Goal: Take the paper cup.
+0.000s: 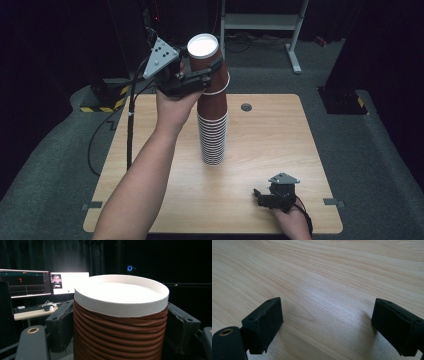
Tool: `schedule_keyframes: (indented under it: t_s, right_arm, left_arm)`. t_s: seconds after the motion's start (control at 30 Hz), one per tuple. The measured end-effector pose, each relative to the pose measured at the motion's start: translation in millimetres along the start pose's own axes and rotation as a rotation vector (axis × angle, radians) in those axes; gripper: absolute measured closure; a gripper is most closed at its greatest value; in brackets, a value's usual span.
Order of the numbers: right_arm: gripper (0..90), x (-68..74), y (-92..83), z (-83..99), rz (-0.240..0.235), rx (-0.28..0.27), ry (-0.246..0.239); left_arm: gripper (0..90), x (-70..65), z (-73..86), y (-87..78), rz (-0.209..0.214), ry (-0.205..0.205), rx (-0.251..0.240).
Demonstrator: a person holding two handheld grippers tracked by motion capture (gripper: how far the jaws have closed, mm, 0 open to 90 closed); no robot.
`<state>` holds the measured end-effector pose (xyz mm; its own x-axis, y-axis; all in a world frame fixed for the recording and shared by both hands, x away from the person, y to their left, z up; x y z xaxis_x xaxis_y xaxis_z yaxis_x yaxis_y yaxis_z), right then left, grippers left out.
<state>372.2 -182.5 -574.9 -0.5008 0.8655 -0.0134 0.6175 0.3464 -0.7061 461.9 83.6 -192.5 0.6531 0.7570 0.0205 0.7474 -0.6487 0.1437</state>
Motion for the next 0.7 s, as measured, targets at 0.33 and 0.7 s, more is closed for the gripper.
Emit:
schedule_keyframes:
  t_s: [0.33, 0.7]
  right_arm:
    - [9.8, 0.1, 0.0, 0.0, 0.0, 0.0, 0.0]
    - [9.8, -0.1, 0.0, 0.0, -0.001, 0.001, -0.003]
  left_arm:
    - [21.3, -3.9, -11.0, -7.8, -0.001, 0.006, -0.027]
    - [21.3, -2.7, -15.6, -20.5, -0.011, 0.003, -0.034]
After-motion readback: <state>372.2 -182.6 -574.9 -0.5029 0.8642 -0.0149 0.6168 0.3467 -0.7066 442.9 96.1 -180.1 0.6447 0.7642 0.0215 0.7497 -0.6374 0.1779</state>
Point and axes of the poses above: each handheld gripper's, and its own axes: y roughly forward along the jaws, z roughly out of its underside, x roughly to its left, the point moved 6 cm from there along y, roughly forward along the jaws, and after that the axes turned 1 degree about -x, right-handed, at the moved point
